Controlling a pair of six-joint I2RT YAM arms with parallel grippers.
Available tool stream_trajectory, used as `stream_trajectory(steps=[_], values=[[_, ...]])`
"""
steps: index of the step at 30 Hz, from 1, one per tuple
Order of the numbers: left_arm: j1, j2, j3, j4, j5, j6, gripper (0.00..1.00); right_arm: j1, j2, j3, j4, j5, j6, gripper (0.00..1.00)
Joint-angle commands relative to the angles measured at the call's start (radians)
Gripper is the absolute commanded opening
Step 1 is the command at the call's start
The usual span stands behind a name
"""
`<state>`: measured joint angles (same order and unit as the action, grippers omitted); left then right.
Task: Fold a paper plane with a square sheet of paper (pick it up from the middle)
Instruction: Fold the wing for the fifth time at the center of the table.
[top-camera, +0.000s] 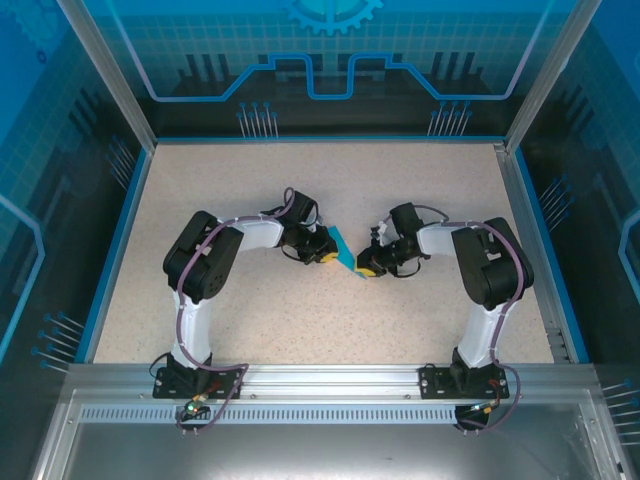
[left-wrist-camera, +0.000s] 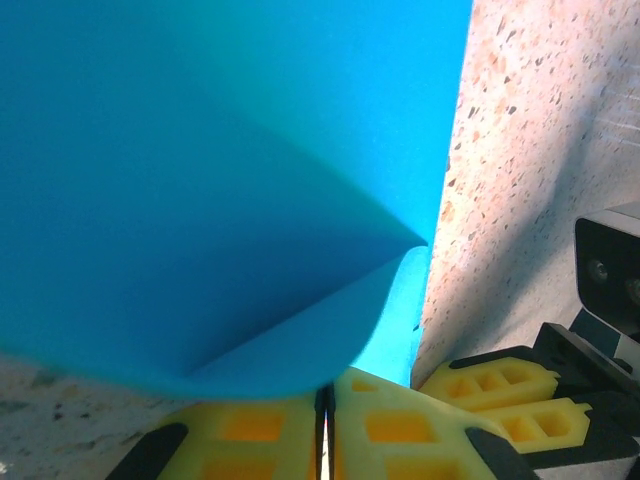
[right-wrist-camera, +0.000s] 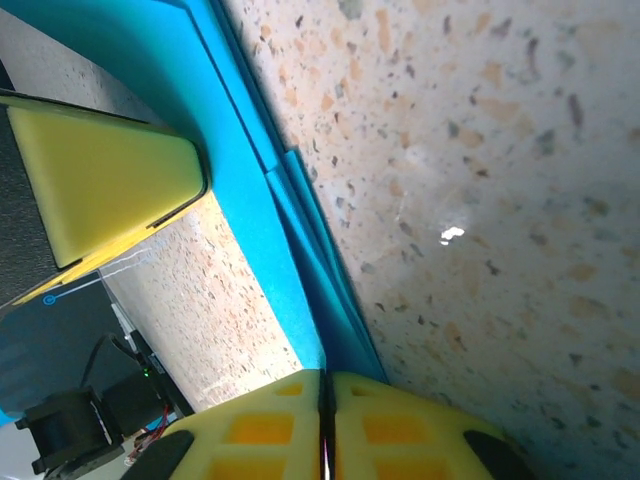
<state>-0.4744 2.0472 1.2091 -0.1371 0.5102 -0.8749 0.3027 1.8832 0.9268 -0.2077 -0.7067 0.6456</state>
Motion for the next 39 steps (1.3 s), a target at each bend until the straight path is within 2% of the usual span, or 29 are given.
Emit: stream_trajectory(steps=[1,10,19,39], values=[[-0.002,0.009,0.03,-0.053,-0.019,0.039,0.13,-0.002,0.01,-0.005,-0.002,0.016,0.001,0.07],[-0.002,-0.08,-0.019,0.103,0.034,0.076,0.22,-0.029,0.004,-0.042,0.146,-0.062,0.094,0.02],[-0.004,-0.073,-0.124,0.298,0.085,0.034,0.24,-0.046,0.004,-0.101,0.25,-0.094,0.185,0.0],[-0.027,-0.01,-0.074,0.233,0.038,0.056,0.22,-0.055,0.036,-0.096,0.212,-0.086,0.203,0.0]])
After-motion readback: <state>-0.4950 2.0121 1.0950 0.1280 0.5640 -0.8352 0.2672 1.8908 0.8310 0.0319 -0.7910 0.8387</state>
